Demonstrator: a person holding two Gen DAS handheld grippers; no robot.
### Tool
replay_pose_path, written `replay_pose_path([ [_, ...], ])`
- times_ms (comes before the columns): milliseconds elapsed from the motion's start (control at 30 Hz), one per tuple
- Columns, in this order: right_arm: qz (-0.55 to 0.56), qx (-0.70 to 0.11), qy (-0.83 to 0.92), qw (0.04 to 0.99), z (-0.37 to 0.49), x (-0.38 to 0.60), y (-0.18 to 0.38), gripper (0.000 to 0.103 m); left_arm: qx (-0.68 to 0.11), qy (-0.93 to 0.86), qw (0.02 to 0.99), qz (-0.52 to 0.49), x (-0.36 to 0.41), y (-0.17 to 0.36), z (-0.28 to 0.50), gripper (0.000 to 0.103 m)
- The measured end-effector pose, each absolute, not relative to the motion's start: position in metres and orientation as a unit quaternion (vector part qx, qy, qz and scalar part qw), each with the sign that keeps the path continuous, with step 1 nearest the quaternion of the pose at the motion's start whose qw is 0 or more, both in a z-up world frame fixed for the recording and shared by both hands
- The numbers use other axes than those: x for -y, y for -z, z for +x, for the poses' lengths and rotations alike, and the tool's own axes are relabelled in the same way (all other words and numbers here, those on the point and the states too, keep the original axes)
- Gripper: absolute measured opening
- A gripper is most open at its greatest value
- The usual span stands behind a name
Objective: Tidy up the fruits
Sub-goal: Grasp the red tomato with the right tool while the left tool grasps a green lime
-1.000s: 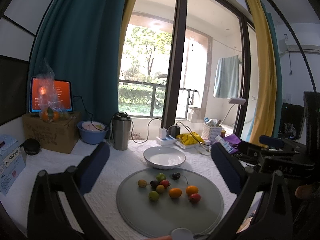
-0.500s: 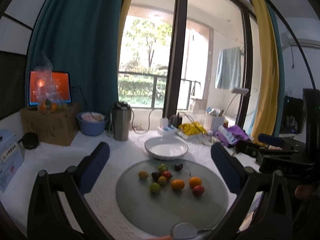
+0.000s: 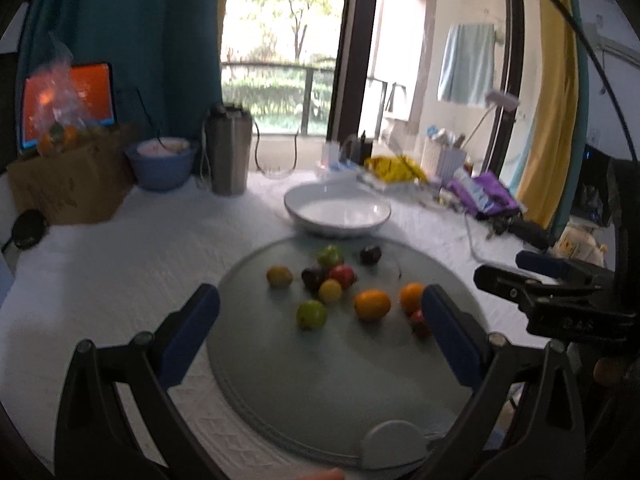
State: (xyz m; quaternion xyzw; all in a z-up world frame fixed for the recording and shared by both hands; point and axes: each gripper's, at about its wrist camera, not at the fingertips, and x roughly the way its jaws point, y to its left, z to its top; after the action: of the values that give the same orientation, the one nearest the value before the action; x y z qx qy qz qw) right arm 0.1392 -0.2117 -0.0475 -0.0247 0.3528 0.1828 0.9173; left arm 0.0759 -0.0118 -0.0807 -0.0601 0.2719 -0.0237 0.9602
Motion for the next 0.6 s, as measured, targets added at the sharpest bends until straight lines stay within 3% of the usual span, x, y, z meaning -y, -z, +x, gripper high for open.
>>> replay_pose_path([
  [233,-0.025,-0.405,-0.206,0.890,0.158,0.202,0.080,0.090,-0.331,0.027,0.942,-0.057,0.012,0.108,0.109,0.090],
  [333,-0.024,-0.426,-0.218,0.877,0.163,0.196,0.095,0.082,-0.353,0.030,0.933,-0.057,0.011,0.118,0.120,0.083],
  [400,-0.021,-0.441,-0.229,0.867,0.166,0.193,0.105,0.070,-0.368,0.034,0.928,-0.054,0.012,0.124,0.127,0.071],
  [533,-0.023,-0.456,-0.243,0.856,0.168,0.186,0.116,0.063,-0.389,0.031,0.919,-0.050,0.015,0.134,0.136,0.070],
  [600,-0.025,-0.459,-0.252,0.852,0.168,0.183,0.119,0.052,-0.393,0.030,0.918,-0.048,0.015,0.135,0.137,0.068],
])
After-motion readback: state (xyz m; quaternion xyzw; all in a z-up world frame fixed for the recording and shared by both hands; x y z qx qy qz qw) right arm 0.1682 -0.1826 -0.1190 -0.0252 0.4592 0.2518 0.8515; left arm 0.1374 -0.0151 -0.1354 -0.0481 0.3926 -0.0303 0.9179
